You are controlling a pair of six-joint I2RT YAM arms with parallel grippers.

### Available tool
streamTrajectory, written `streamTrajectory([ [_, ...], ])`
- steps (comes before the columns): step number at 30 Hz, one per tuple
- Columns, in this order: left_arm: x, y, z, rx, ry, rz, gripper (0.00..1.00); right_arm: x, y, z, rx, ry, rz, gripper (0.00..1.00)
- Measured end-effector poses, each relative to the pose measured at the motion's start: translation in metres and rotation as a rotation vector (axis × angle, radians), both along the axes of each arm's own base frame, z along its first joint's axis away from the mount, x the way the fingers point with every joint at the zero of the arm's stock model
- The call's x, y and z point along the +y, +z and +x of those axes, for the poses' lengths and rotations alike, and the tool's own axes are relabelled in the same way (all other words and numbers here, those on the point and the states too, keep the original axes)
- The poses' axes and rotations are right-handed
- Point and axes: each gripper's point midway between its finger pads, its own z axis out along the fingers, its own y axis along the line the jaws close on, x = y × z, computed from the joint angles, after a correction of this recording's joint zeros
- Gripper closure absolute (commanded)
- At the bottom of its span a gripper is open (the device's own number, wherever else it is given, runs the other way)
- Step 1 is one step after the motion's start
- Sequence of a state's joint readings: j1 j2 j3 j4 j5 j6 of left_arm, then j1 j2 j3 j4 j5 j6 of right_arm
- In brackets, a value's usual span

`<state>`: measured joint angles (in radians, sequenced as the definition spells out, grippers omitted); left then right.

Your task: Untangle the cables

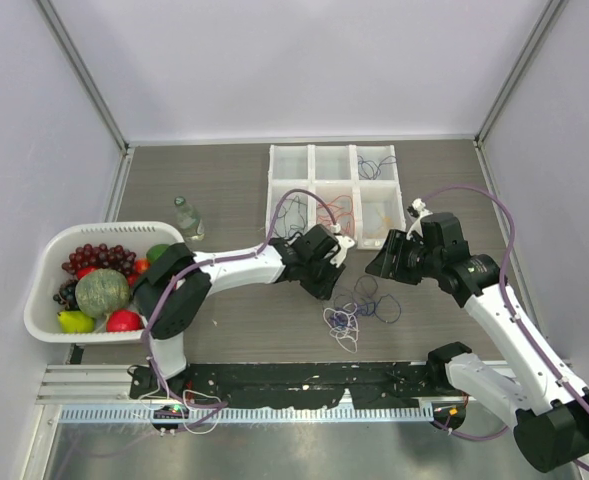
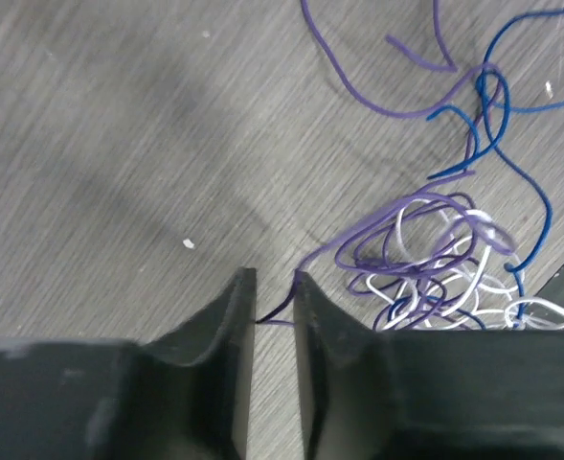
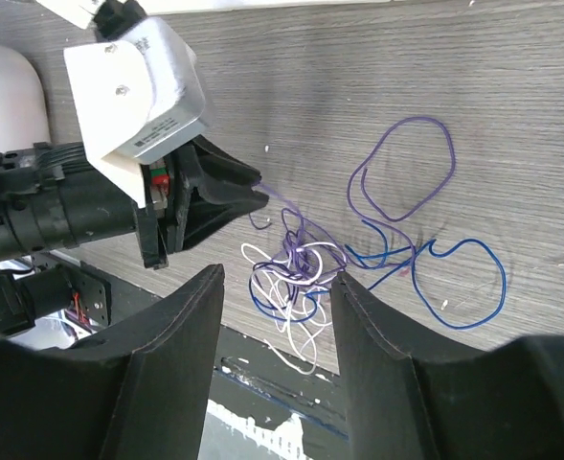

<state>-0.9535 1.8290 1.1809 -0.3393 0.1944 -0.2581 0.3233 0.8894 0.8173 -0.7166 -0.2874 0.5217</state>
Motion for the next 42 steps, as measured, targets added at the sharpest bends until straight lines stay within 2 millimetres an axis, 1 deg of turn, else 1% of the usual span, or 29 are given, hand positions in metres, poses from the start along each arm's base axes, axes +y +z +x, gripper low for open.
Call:
streamTrajectory([
  [1, 0.0, 0.001, 0.002, -0.008, 0.007, 0.006, 0.92, 0.0, 0.0, 0.0, 0.001, 0.002, 0.002, 0.45],
  [2, -0.001, 0.004, 0.005, -0.024, 0.013, 0.013, 0.96, 0.001, 0.0, 0.0, 0.002, 0.004, 0.005, 0.43],
  [3, -0.002, 0.01, 0.009, -0.045, 0.021, 0.017, 1.0, 0.002, 0.0, -0.001, 0.005, 0.008, 0.01, 0.36],
  [5, -0.005, 0.024, 0.016, -0.085, 0.036, 0.009, 1.0, 0.005, -0.001, -0.001, 0.012, 0.021, 0.022, 0.3],
  [8, -0.002, 0.054, 0.016, -0.124, 0.046, -0.021, 1.0, 0.012, -0.005, 0.0, 0.016, 0.053, 0.036, 0.27],
  [10, 0.003, 0.08, 0.013, -0.148, 0.053, -0.055, 1.0, 0.021, -0.004, -0.001, -0.008, 0.097, 0.05, 0.26],
  [13, 0.01, 0.123, 0.009, -0.183, 0.067, -0.12, 1.0, 0.038, 0.008, -0.003, -0.092, 0.179, 0.102, 0.25],
  [17, 0.015, 0.181, 0.005, -0.222, 0.097, -0.213, 1.0, 0.06, 0.04, -0.009, -0.271, 0.286, 0.194, 0.25],
  [19, 0.016, 0.208, 0.004, -0.238, 0.112, -0.255, 1.0, 0.069, 0.052, -0.009, -0.333, 0.32, 0.223, 0.25],
  [21, 0.017, 0.232, 0.002, -0.247, 0.128, -0.298, 1.0, 0.079, 0.058, -0.007, -0.371, 0.345, 0.237, 0.28],
  [23, 0.018, 0.255, -0.001, -0.253, 0.138, -0.342, 1.0, 0.087, 0.057, 0.0, -0.389, 0.348, 0.233, 0.34],
  [24, 0.02, 0.269, -0.003, -0.257, 0.139, -0.369, 1.0, 0.096, 0.054, 0.0, -0.388, 0.365, 0.228, 0.41],
  [25, 0.021, 0.283, -0.006, -0.264, 0.138, -0.399, 1.0, 0.102, 0.05, 0.002, -0.386, 0.37, 0.218, 0.44],
  [26, 0.022, 0.303, -0.008, -0.272, 0.14, -0.441, 1.0, 0.111, 0.046, 0.005, -0.38, 0.38, 0.21, 0.48],
  [27, 0.023, 0.317, -0.01, -0.283, 0.141, -0.471, 1.0, 0.116, 0.042, 0.008, -0.374, 0.383, 0.201, 0.5],
  [29, 0.027, 0.353, -0.014, -0.314, 0.144, -0.538, 1.0, 0.128, 0.033, 0.014, -0.356, 0.381, 0.191, 0.51],
  [31, 0.033, 0.394, -0.017, -0.357, 0.149, -0.61, 1.0, 0.139, 0.022, 0.02, -0.332, 0.37, 0.192, 0.51],
  [32, 0.038, 0.421, -0.019, -0.386, 0.156, -0.659, 1.0, 0.142, 0.016, 0.023, -0.323, 0.361, 0.194, 0.52],
  [33, 0.043, 0.444, -0.021, -0.415, 0.161, -0.705, 1.0, 0.142, 0.007, 0.025, -0.315, 0.344, 0.198, 0.53],
  [34, 0.051, 0.48, -0.025, -0.462, 0.169, -0.777, 1.0, 0.139, -0.004, 0.024, -0.302, 0.328, 0.193, 0.54],
  [35, 0.058, 0.504, -0.028, -0.496, 0.173, -0.832, 1.0, 0.136, -0.015, 0.023, -0.285, 0.313, 0.185, 0.55],
  [36, 0.07, 0.537, -0.035, -0.543, 0.179, -0.907, 1.0, 0.13, -0.034, 0.02, -0.255, 0.291, 0.166, 0.56],
  [37, 0.082, 0.563, -0.042, -0.583, 0.184, -0.974, 1.0, 0.125, -0.049, 0.016, -0.223, 0.277, 0.146, 0.58],
  [40, 0.121, 0.633, -0.066, -0.701, 0.191, -1.175, 1.0, 0.111, -0.088, 0.007, -0.14, 0.236, 0.094, 0.61],
  [42, 0.146, 0.664, -0.081, -0.761, 0.196, -1.281, 1.0, 0.103, -0.106, 0.001, -0.096, 0.214, 0.067, 0.62],
])
